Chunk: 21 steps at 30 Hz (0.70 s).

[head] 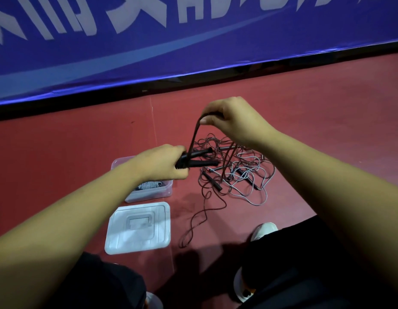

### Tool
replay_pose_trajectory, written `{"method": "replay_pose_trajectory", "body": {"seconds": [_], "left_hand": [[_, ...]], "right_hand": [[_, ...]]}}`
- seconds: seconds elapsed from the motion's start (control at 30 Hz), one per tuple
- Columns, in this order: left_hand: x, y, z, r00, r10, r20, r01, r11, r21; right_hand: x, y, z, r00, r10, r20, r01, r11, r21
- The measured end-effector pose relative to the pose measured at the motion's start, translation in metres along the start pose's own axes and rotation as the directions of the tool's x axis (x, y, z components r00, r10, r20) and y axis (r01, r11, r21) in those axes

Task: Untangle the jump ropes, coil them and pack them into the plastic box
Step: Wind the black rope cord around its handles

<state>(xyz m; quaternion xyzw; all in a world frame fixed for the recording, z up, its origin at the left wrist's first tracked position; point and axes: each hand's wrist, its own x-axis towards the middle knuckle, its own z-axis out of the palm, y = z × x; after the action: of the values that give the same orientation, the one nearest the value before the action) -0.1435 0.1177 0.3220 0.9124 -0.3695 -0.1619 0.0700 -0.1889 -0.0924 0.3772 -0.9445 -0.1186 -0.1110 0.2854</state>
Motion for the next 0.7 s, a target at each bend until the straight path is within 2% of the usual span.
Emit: {"method": "replay_pose_trajectory", "body": {"seconds": [0.1, 0.2, 0.37, 0.43, 0.53, 0.6, 0.7], "left_hand": [[-0.006, 0.013, -0.003, 0.992, 0.125, 0.026, -0.124, 0.992, -0.026], [-0.013, 0.021, -0.007, 0.984, 0.170, -0.049, -0.176, 0.964, -0.197], [-0.015, 0.014, -0.010, 0.960, 0.041, -0.278, -0.181, 0.844, -0.504], [-0.015, 0.009, -0.013, 0.953, 0.024, -0.301, -0.214, 0.758, -0.616], [-0.014, 0.006, -0.016, 0.936, 0.056, -0.346, -0.294, 0.662, -0.689], [-0.011, 0.004, -0.019, 0.930, -0.022, -0.366, -0.278, 0.609, -0.743], [-0.006, -0.002, -0.021, 0.915, -0.179, -0.362, -0.199, 0.581, -0.789]], "right_hand": [[0.003, 0.013, 0.001, 0.999, 0.035, 0.007, -0.035, 0.999, -0.013], [0.005, 0.021, 0.002, 0.997, 0.062, 0.040, -0.063, 0.997, 0.032], [0.006, 0.033, 0.009, 0.990, 0.130, 0.053, -0.138, 0.971, 0.193], [0.005, 0.034, 0.013, 0.988, 0.133, 0.076, -0.147, 0.965, 0.218], [0.005, 0.030, 0.017, 0.983, 0.128, 0.134, -0.159, 0.954, 0.256], [0.005, 0.027, 0.019, 0.975, 0.151, 0.161, -0.193, 0.938, 0.289], [0.003, 0.021, 0.023, 0.948, 0.186, 0.257, -0.260, 0.919, 0.296]]}}
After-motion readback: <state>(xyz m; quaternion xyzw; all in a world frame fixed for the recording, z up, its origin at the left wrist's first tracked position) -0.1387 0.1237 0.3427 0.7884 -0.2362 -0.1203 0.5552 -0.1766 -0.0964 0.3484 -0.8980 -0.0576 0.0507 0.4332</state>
